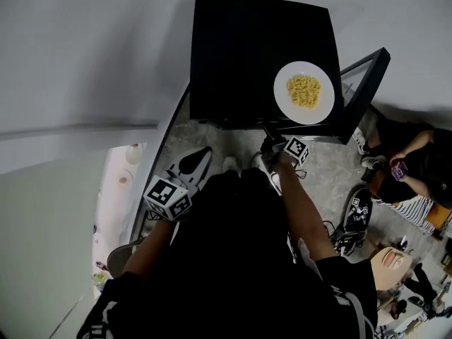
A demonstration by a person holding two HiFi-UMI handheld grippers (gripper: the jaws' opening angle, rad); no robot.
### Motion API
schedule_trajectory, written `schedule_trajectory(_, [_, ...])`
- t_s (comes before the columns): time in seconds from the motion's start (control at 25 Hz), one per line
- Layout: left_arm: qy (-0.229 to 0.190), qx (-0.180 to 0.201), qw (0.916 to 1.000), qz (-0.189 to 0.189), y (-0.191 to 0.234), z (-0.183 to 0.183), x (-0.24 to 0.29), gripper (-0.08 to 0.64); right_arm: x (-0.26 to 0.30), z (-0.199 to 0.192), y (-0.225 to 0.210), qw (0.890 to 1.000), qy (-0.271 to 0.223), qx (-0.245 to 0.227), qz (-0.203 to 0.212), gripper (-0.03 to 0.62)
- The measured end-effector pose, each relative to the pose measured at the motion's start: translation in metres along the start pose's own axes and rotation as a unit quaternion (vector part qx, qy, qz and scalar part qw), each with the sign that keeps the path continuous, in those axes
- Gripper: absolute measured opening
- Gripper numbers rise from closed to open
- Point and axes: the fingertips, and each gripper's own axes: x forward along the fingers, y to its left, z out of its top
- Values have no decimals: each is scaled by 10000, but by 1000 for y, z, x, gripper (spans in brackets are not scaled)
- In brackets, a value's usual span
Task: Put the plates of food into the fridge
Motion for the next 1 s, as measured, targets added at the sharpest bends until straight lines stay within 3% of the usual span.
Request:
schedule_trajectory(0.12, [-96,-18,9998,-157,-6,7,10,20,-32,-8,42,9960,208,-688,532,302])
schedule_trajectory(0.28, [-198,-49,9992,-355,-17,14,19,20,-82,-16,90,9887,158,-1186,903,283])
schedule_trajectory(0.48, [-111,34,9990,-442,-26,6,27,20,-129,-13,124,9730,-94,-2083,988,119])
schedule_trajectory(0.68, [6,321,9979,-567,-40,1,32,20,-153,-11,152,9679,-268,-2224,1141,99])
schedule_trajectory(0.88, [-249,84,9978,-605,-46,8,34,20,-168,-13,171,9624,-234,-2402,1249,79])
schedule_trajectory(1.0, [-316,193,9981,-496,-46,9,37,20,-172,-14,181,9599,-215,-2455,1337,62])
